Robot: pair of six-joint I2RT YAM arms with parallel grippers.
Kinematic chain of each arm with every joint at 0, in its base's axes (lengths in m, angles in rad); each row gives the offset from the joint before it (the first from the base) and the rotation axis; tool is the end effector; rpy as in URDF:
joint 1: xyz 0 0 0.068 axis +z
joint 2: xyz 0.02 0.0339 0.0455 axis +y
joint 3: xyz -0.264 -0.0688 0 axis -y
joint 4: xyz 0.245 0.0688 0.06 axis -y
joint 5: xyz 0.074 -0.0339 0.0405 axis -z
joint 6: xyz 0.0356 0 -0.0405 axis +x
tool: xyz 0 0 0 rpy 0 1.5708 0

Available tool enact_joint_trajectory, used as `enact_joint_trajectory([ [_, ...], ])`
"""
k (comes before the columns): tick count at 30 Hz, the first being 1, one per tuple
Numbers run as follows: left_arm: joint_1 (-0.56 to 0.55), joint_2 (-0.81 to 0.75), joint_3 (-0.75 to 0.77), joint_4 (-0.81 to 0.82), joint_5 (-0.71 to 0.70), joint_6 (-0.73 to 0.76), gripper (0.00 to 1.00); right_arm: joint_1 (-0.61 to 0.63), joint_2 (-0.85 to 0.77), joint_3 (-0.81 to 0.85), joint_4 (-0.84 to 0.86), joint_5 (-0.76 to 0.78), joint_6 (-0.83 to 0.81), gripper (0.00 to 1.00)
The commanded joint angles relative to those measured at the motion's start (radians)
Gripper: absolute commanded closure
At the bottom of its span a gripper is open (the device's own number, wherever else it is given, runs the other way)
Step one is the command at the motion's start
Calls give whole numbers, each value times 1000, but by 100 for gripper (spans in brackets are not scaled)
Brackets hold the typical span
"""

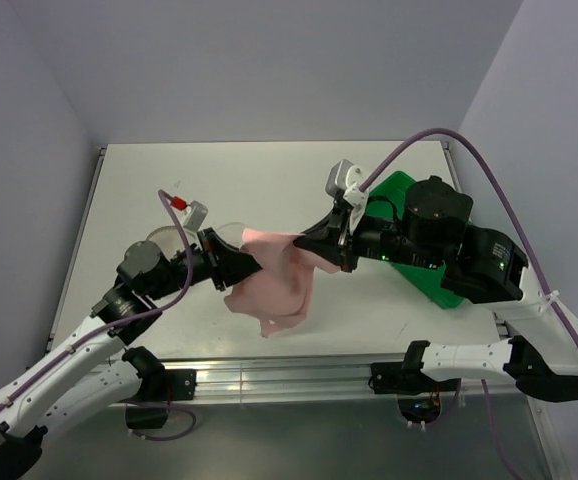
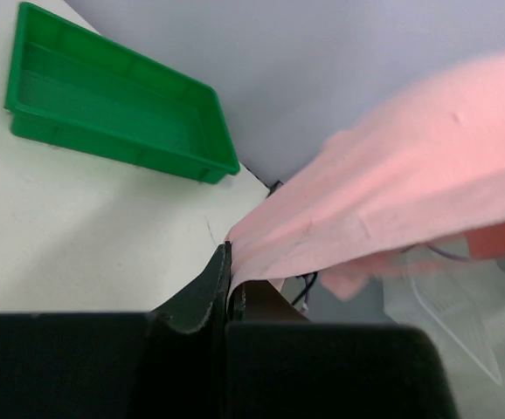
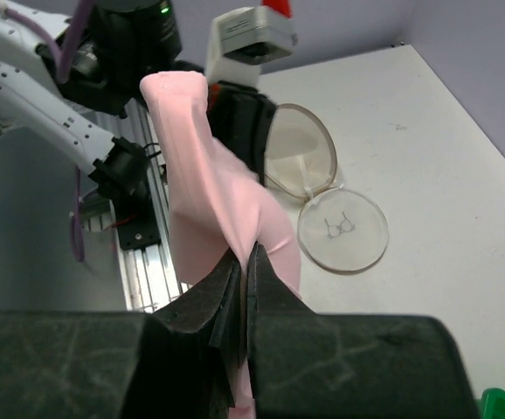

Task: Place the bra in the laundry bag and zip it closed

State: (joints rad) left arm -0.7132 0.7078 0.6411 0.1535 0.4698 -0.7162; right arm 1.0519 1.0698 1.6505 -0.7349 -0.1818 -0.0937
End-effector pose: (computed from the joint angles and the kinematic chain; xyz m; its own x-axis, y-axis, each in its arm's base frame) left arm 0.1205 -0.1255 0.3378 -0.5575 -0.2918 -0.7772 0.7404 0.2488 -0.6244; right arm 0.0801 0.1533 0.5129 0.0124 -0.1639 -0.9864 -0.9456 0.3187 -0.0648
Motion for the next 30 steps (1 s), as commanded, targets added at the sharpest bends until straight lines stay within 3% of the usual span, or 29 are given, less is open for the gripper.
enact_joint_trajectory([
  [1, -2, 59, 103, -11, -121, -9, 100, 51, -28, -23, 11, -19, -31, 93],
  [5, -2, 113, 163, -22, -180, 14, 100, 170, -60, -163, 5, 62, -54, 83],
  [9, 0, 128, 175, 23, -165, 14, 100, 220, -132, -277, 35, 45, -14, 36],
  [15, 0, 88, 134, 26, -177, 11, 100, 218, -281, -438, 149, 145, 35, 12],
  [18, -2, 67, 118, 6, -194, 17, 100, 217, -321, -500, 259, 208, 86, 3],
  [24, -2, 19, 72, 12, -243, 3, 100, 137, -277, -546, 354, 324, 253, 1],
  [30, -2, -28, 29, 86, -177, -23, 100, -154, -303, -707, 619, 33, 397, 2],
])
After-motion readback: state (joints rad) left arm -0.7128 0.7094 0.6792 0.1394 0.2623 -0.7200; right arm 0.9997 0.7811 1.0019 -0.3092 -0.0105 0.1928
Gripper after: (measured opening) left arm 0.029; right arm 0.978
